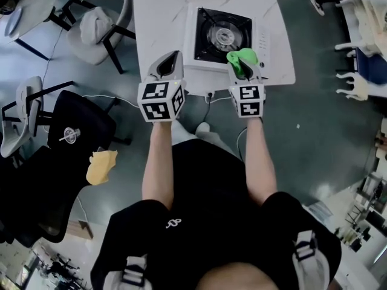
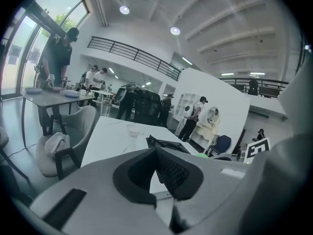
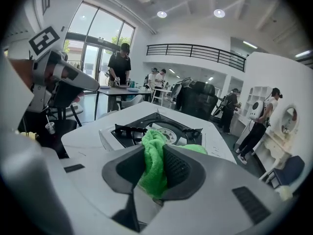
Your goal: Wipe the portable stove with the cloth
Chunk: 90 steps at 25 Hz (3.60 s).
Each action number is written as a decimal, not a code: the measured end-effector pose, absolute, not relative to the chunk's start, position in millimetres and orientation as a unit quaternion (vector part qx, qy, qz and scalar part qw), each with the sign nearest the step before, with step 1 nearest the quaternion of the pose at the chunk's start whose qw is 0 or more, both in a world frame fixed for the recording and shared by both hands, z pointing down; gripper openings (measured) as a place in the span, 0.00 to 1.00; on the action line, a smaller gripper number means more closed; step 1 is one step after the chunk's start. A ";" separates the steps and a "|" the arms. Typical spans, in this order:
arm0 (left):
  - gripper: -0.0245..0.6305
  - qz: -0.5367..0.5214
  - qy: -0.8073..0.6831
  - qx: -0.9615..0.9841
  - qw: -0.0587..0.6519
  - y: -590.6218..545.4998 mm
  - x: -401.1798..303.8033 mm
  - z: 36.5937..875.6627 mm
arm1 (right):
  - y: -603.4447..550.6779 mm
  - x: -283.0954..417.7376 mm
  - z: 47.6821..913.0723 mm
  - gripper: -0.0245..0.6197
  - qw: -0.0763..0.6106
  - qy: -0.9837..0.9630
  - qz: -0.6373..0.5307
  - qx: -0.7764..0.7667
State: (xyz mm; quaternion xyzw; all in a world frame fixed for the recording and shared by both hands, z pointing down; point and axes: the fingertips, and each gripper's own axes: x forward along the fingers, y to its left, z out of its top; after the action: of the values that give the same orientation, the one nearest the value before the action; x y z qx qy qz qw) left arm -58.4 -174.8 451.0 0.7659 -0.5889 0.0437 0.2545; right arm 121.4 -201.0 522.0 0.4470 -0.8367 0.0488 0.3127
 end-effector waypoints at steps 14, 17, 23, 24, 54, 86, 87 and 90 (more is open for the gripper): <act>0.04 0.078 -0.559 0.786 0.252 -201.1 -69.7 461.9 | -203.4 85.2 530.6 0.16 0.354 -0.820 0.025 0.449; 0.04 0.085 -0.550 0.791 0.255 -205.3 -65.9 466.9 | -203.3 81.4 526.6 0.16 0.364 -0.819 0.003 0.444; 0.04 0.090 -0.530 0.805 0.252 -210.2 -57.3 467.7 | -198.8 67.6 524.1 0.16 0.364 -0.821 -0.011 0.439; 0.04 0.091 -0.528 0.806 0.252 -210.7 -57.2 467.7 | -197.9 66.3 525.2 0.16 0.366 -0.821 -0.010 0.439; 0.04 0.043 -0.508 0.824 0.248 -215.3 -120.0 449.2 | -193.8 -35.6 447.5 0.17 0.246 -0.885 0.017 0.396; 0.04 0.033 -0.554 0.778 0.295 -265.0 -143.3 482.9 | -266.1 -41.4 496.6 0.17 0.293 -0.884 0.124 0.344; 0.04 0.031 -0.559 0.775 0.295 -267.1 -145.3 484.1 | -269.8 -39.7 496.4 0.17 0.287 -0.884 0.131 0.345; 0.04 0.030 -0.570 0.765 0.299 -273.2 -151.8 490.0 | -282.3 -34.9 497.0 0.17 0.271 -0.887 0.140 0.347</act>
State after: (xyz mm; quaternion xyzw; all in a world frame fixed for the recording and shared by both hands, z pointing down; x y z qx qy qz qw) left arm -151.8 -273.2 490.0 0.7647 -0.5698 0.0298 0.2995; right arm -34.9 -282.3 497.0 0.3466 -0.8871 0.1401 0.2706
